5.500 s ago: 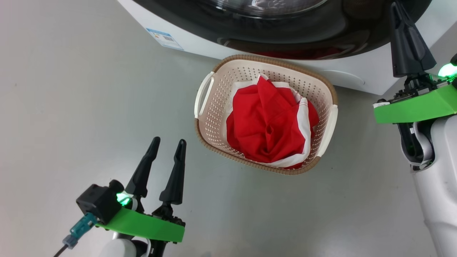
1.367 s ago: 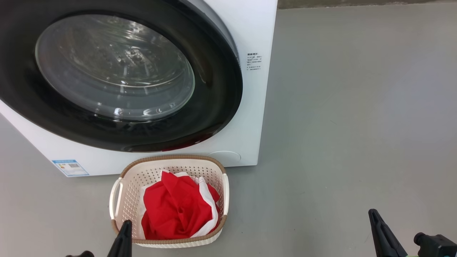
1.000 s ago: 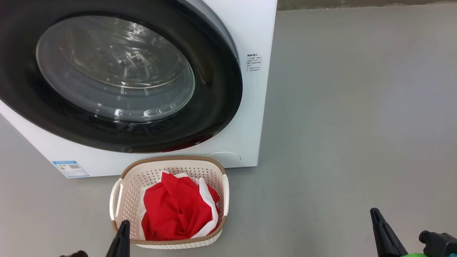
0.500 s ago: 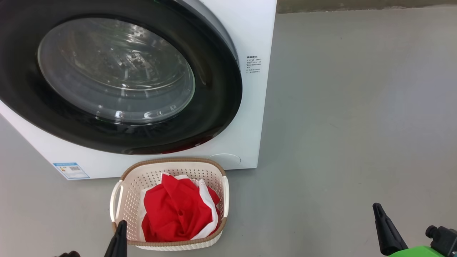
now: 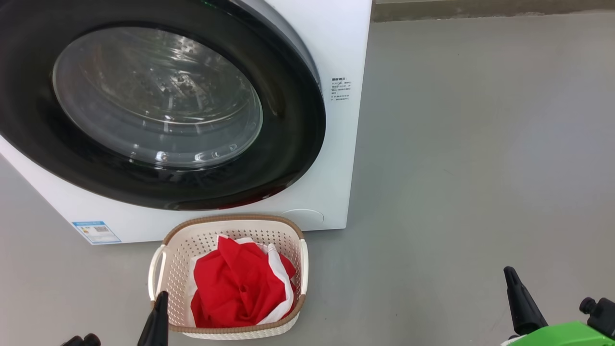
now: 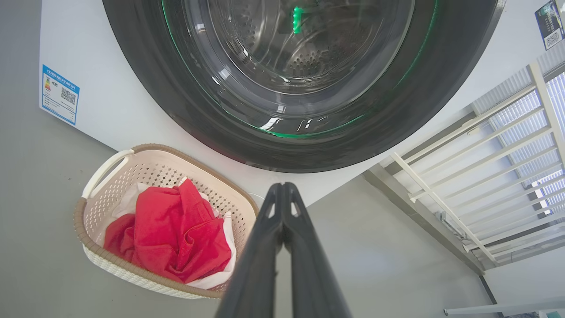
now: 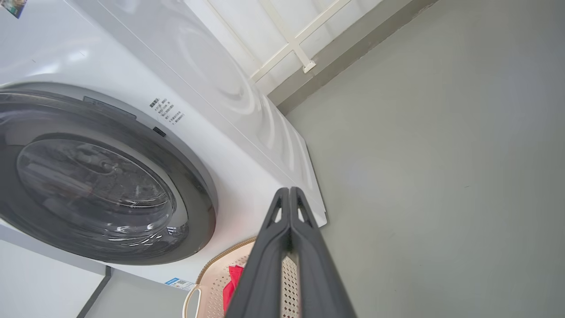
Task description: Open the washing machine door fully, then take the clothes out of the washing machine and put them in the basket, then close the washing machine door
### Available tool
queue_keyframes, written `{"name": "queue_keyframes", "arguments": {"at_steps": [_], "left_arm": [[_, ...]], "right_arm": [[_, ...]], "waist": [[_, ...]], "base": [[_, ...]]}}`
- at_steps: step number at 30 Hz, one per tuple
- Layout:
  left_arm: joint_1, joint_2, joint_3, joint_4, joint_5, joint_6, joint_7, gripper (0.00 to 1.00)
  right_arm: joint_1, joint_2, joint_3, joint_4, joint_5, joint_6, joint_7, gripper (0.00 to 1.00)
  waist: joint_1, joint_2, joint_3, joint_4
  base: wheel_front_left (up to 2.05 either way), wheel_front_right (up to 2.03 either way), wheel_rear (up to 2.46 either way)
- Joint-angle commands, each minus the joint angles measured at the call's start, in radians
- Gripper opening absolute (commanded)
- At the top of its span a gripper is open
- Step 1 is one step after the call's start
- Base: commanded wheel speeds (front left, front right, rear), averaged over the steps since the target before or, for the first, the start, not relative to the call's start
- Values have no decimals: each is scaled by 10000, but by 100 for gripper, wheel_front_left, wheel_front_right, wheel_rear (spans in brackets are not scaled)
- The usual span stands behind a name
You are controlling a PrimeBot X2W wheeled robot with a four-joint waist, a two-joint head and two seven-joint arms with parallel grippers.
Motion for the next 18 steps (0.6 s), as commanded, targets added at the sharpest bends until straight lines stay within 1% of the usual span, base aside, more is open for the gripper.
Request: {"name": "queue_keyframes", "arguments": {"at_steps": [1, 18], "left_arm": [[-381, 142, 226, -214, -299, -28, 64, 0], [-582, 147, 386, -221, -2052, -37, 542, 0]], "right_arm": [[-452, -144, 22, -224, 306, -5, 75, 0], [-792, -122, -59, -202, 2018, -6, 559, 0]], "waist": [[-1, 0, -11, 0], [-1, 0, -113, -8]], "base": [[0, 0, 0], [0, 0, 0]]}}
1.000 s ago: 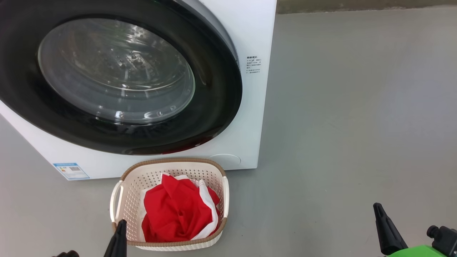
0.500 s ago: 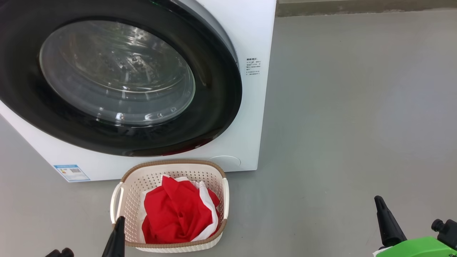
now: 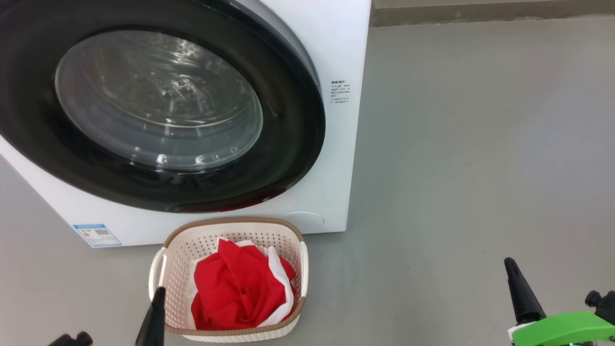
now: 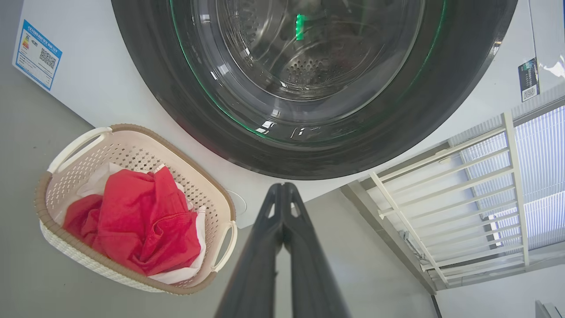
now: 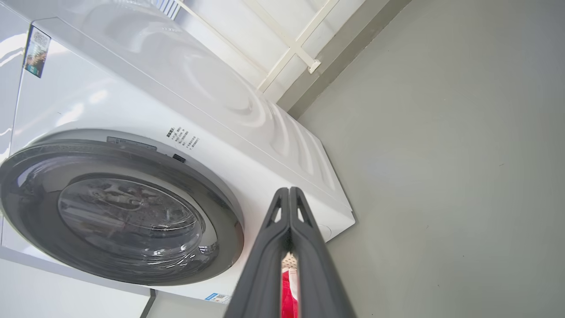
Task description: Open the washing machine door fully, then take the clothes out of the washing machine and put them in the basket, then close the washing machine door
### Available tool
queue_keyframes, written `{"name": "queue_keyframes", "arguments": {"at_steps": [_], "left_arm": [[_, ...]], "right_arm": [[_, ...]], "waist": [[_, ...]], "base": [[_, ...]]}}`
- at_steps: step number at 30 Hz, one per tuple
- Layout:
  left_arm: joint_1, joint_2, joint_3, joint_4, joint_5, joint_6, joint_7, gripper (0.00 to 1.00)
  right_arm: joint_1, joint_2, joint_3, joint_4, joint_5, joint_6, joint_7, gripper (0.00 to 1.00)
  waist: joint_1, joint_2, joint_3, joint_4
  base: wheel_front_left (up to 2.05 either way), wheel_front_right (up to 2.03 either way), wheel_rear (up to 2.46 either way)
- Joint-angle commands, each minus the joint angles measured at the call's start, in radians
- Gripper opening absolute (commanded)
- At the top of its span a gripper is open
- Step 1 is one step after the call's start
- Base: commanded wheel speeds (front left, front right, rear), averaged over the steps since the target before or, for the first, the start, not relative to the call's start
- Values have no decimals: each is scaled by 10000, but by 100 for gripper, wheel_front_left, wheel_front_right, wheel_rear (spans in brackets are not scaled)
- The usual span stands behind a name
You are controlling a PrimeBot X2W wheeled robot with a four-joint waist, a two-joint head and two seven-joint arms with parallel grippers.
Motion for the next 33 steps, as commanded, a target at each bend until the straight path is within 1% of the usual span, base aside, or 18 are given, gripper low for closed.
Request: {"name": "queue_keyframes", "arguments": {"at_steps": [1, 33], "left_arm": [[-413, 145, 259, -222, -224, -38, 63, 0], [-792, 134, 589, -233, -3492, -56, 986, 0]], "right_arm": [[-431, -124, 22, -223, 222, -6, 57, 0], [-1074, -54, -170, -178, 3404, -9, 999, 0]], "waist": [[-1, 0, -6, 0], [-1, 0, -199, -14]], "base": [[0, 0, 0], [0, 0, 0]]}}
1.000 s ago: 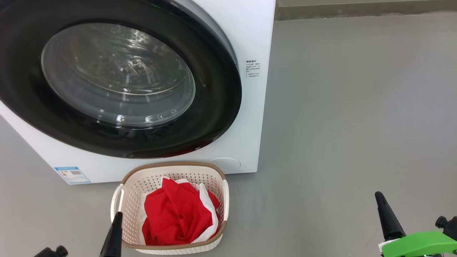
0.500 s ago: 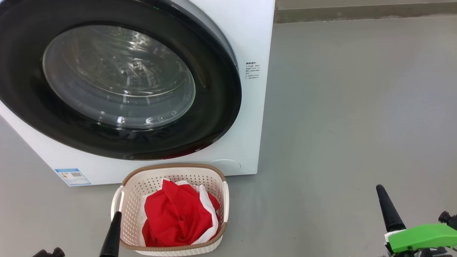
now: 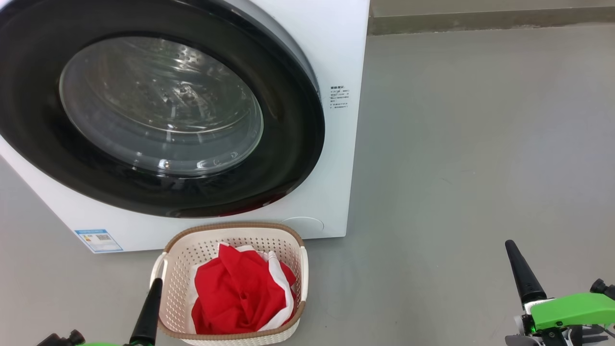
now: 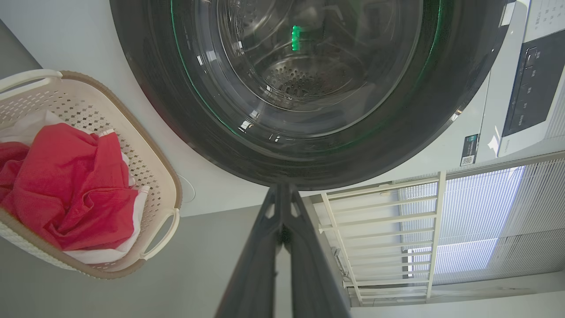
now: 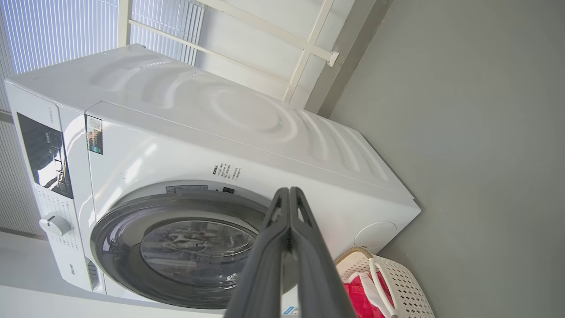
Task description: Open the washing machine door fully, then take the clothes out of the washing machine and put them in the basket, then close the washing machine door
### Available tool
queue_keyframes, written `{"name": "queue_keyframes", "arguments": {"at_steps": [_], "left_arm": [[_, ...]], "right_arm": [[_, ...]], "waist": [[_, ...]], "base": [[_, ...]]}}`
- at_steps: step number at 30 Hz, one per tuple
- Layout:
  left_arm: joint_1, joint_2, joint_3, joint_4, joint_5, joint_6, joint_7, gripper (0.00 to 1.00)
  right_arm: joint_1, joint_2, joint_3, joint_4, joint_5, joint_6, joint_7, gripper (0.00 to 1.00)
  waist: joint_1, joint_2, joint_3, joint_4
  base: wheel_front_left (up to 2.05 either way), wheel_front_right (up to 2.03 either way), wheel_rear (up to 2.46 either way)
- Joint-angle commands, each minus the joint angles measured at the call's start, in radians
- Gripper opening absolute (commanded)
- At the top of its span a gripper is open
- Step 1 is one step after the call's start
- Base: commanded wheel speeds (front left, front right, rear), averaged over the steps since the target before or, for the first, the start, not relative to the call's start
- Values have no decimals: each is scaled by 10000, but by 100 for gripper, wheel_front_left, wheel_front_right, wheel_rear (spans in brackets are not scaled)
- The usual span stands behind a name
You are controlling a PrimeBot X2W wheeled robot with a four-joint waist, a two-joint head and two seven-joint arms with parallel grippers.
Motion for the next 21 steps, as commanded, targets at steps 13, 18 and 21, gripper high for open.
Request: {"name": "queue_keyframes", "arguments": {"at_steps": [13, 18, 21], "left_arm": [[-619, 128, 455, -230, -1423, -62, 407, 0], [-679, 124, 509, -231, -1932, -65, 554, 0], [-715, 122, 542, -232, -2237, -67, 643, 0]], "right_arm": [[-698, -68, 27, -216, 1375, -8, 400, 0], [-799, -54, -7, -209, 1869, -9, 551, 0], [-860, -45, -29, -204, 2165, -9, 642, 0]], "waist": [[0, 0, -74, -5], [0, 0, -105, -7], [-1, 0, -123, -8]], "base": [[0, 0, 0], [0, 0, 0], [0, 0, 0]]}}
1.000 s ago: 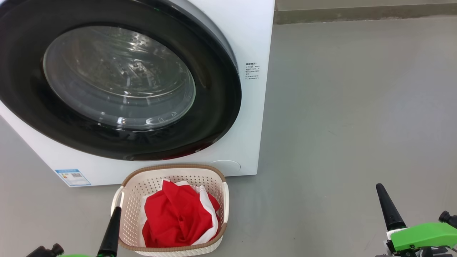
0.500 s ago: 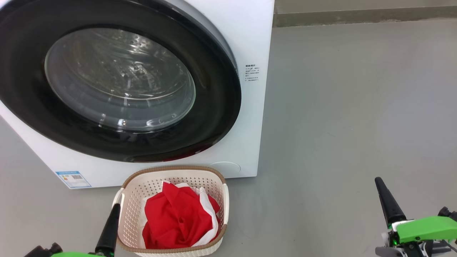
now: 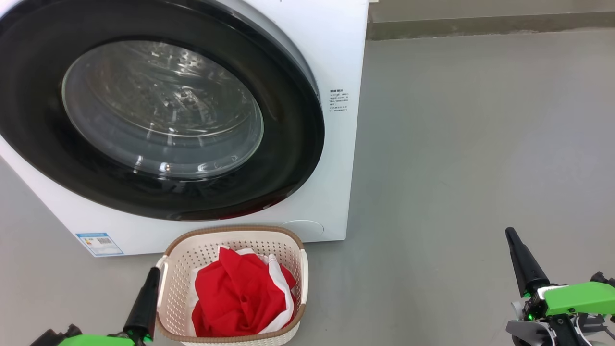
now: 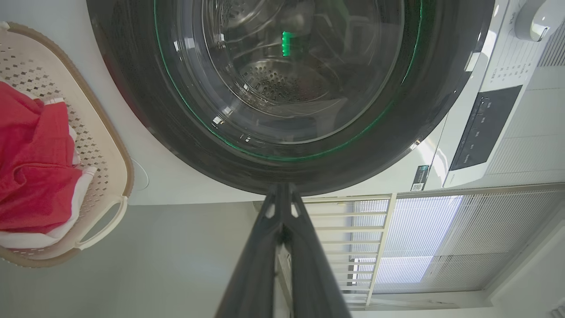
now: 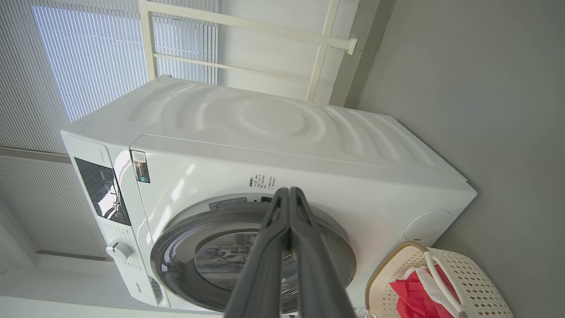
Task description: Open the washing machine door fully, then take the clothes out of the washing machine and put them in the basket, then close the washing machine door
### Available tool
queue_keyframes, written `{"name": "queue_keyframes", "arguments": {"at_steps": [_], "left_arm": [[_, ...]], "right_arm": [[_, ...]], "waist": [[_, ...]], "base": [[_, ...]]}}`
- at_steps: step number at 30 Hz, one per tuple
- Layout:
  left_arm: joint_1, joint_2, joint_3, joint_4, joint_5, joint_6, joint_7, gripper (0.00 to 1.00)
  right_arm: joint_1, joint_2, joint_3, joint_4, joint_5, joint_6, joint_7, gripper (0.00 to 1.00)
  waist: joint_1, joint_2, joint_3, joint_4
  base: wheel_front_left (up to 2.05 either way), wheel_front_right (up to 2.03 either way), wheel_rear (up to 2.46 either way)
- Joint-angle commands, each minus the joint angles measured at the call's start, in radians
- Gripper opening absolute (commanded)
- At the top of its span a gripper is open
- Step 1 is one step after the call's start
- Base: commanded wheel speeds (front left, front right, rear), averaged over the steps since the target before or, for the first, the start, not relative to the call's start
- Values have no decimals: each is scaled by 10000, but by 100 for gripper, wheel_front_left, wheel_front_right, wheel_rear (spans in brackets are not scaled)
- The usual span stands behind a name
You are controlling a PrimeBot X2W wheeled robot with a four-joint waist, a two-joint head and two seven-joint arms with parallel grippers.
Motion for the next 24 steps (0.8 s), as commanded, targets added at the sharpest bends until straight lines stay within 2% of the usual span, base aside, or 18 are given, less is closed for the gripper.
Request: {"name": "queue_keyframes", "arguments": {"at_steps": [1, 5, 24], "left_arm": [[-471, 125, 371, -229, -347, -67, 131, 0], [-511, 121, 410, -230, -686, -69, 231, 0], [-514, 96, 445, -229, -656, -69, 259, 0]], "right_arm": [[-490, -84, 149, -251, 302, -7, 131, 0], [-558, -73, 123, -246, 631, -7, 235, 0], [-562, -37, 72, -243, 589, -7, 275, 0]], "waist": [[-1, 0, -10, -1], [-1, 0, -30, -2], [-1, 0, -30, -2]], "base": [[0, 0, 0], [0, 0, 0], [0, 0, 0]]}}
